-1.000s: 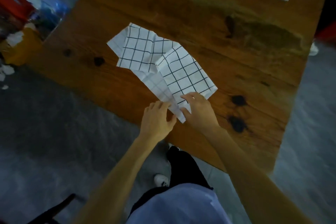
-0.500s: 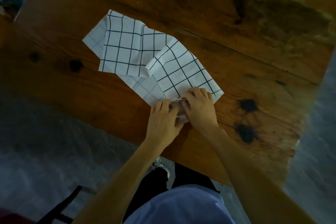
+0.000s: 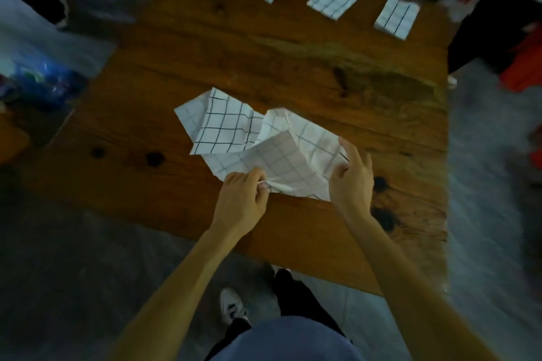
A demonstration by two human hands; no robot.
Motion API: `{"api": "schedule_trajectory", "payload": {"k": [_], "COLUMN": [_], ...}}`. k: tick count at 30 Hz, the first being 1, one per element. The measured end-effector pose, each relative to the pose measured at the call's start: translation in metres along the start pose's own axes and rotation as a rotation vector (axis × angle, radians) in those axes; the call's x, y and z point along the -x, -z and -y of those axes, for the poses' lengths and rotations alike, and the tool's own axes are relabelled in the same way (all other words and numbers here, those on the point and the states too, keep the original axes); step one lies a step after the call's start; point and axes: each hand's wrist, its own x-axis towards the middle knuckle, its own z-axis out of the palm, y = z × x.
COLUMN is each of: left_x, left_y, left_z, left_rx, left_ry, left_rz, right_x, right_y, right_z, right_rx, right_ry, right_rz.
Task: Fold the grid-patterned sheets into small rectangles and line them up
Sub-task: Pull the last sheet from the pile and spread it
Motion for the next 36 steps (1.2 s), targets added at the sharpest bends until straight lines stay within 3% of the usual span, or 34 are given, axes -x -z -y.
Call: {"api": "schedule_trajectory", "payload": {"k": [3, 7, 12, 16, 19, 24, 31, 36], "left_x": [-0.004, -0.003, 0.012, 0.013, 0.002, -0.015, -0.071, -0.140], "left_y": [0.028, 0.057, 0.091, 0.107, 0.119, 0.144, 0.169, 0.186], "left_z": [0.002, 0.011, 0.020, 0.011, 0.006, 0.009, -0.001, -0.035], "left_rx": [0.005, 0.013, -0.042, -0.314, -0.434, -0.377, -0.383, -0.357], "left_ry": [-0.064, -0.122, -0.154, -0.221, -0.269, -0.248, -0.247, -0.253], "left_rz": [-0.066, -0.116, -0.069, 0.068, -0.004, -0.123, -0.207, -0.293], "right_x": [0.020, 0.042, 0.054, 0.062, 0.059, 0.040, -0.026, -0.091], "right_y": [0.006, -0.006, -0.024, -0.030, -0.028, -0.010, 0.021, 0.062], "right_z": [0.015, 0.047, 0.070, 0.097, 0.114, 0.107, 0.119, 0.139], "right_rx": [0.315, 0.541, 0.417, 0.349, 0.363, 0.581, 0.538, 0.409], "right_ry": [0.313, 0.579, 0.450, 0.482, 0.534, 0.402, 0.245, 0.303], "right_rz": [0.052, 0.354, 0.325, 0.297, 0.339, 0.503, 0.263, 0.012]}}
